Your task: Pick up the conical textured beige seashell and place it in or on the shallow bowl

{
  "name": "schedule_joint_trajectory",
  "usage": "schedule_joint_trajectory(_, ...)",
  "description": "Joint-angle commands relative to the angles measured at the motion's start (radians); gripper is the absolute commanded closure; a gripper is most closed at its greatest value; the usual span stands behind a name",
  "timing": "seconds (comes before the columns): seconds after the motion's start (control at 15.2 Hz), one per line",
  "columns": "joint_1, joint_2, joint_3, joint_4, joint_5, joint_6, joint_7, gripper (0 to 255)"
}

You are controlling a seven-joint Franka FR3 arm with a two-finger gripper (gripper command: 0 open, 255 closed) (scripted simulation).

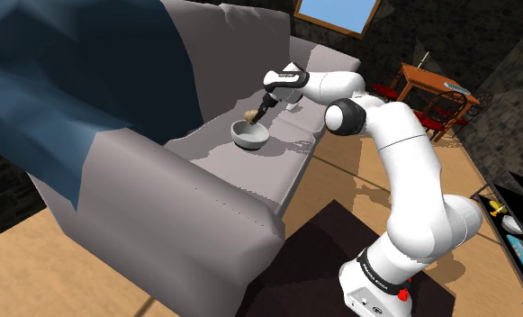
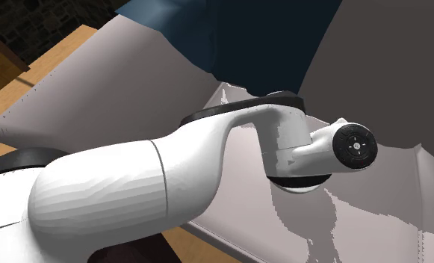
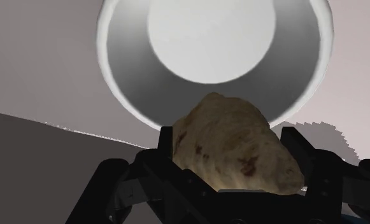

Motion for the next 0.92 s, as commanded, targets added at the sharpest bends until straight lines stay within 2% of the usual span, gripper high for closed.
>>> schedule_joint_trajectory(0.0,-0.015,0.077,-0.002,0.131,-0.011,-0.054,0.013,255)
schedule_joint_trajectory(0.86,-0.02,0.202,0.01,0.203,-0.005,-0.002,-0.005,255)
